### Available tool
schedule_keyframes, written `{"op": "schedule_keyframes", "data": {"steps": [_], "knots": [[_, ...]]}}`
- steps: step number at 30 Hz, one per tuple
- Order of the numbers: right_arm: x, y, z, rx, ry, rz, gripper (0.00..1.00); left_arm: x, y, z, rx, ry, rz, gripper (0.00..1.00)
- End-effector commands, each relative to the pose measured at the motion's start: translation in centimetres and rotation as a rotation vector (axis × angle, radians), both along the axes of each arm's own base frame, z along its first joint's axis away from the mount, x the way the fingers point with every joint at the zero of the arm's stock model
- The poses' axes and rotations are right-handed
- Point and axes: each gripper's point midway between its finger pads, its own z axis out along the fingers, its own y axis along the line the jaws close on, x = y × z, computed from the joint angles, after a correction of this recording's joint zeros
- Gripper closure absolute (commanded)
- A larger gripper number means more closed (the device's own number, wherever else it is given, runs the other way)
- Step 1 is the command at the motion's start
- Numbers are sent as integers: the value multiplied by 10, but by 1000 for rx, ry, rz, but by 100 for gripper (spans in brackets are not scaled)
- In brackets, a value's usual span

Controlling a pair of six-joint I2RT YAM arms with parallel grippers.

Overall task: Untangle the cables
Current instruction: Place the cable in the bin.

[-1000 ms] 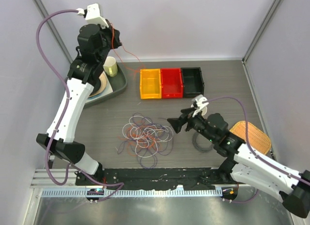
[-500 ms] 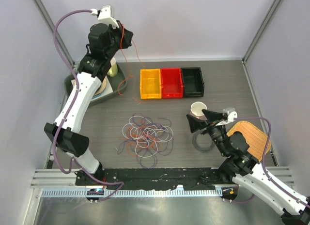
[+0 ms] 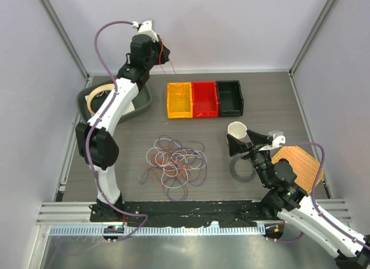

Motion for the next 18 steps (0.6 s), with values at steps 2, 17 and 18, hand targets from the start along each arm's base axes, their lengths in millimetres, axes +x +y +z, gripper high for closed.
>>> {"op": "schedule_keyframes", "data": {"steps": [2, 17, 18], "knots": [[3, -9, 8, 14, -27, -52, 3, 32, -6, -11, 21, -26, 18, 100], [6, -10, 1, 3, -18, -67, 3, 43, -69, -39, 162, -22, 38, 100], [6, -10, 1, 2, -17, -67, 3, 38, -71, -26, 149, -46, 40, 100]]}}
